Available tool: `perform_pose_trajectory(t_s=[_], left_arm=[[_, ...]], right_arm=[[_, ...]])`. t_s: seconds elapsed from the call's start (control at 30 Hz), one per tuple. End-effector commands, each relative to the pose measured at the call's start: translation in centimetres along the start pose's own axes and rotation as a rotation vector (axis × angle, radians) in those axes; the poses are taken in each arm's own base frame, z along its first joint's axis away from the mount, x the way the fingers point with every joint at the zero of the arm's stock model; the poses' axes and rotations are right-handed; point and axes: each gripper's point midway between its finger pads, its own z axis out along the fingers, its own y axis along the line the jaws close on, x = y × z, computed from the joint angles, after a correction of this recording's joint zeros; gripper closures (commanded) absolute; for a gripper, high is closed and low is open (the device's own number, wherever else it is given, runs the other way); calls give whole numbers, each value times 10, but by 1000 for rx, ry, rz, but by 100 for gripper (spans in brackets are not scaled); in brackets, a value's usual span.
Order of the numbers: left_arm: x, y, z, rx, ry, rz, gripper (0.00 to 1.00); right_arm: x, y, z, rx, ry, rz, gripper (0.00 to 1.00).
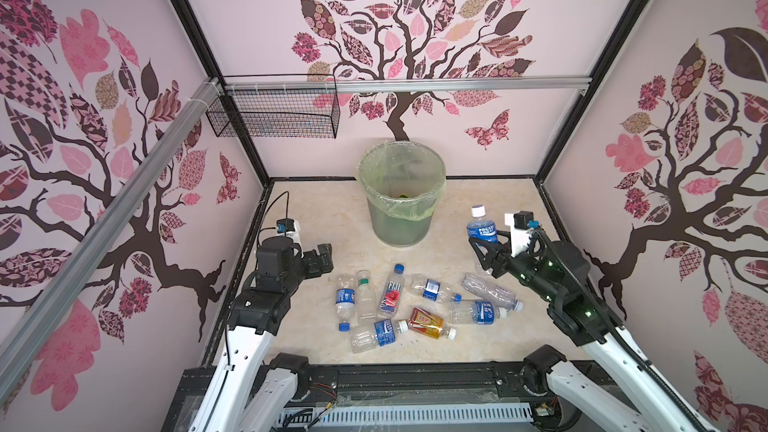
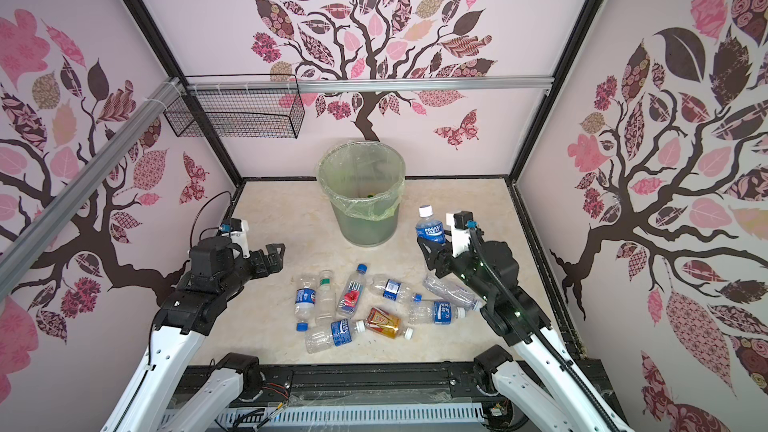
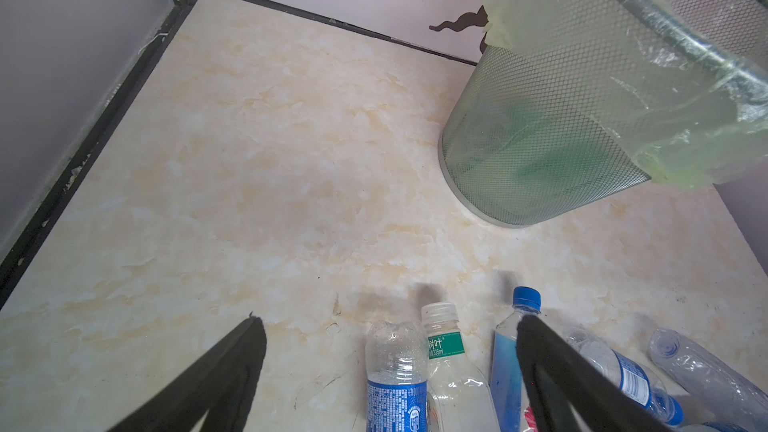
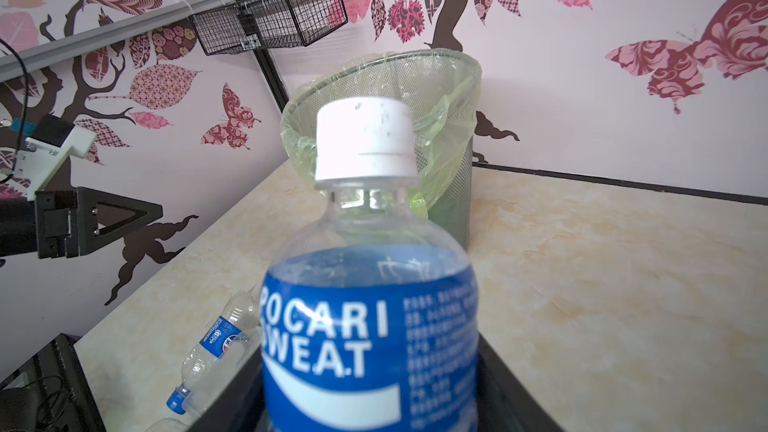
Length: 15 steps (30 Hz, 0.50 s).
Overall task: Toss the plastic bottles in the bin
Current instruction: 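Lift the Pocari Sweat bottle over the bin and open the right gripper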
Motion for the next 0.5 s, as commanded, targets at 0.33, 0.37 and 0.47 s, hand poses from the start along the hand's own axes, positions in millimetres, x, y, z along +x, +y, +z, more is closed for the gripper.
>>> perform_pose_trajectory(t_s=[0.33, 0.37, 0.47], left_arm=[[7, 1, 6, 2, 16, -8, 2], [8, 1, 7, 5, 20, -8, 2], [9, 0, 9, 7, 30, -9, 2]], right_arm=[[-107, 29, 178, -202, 53, 24, 14], [-106, 26, 174, -185, 38, 19, 12], [-104, 20, 152, -132, -1, -14, 4]])
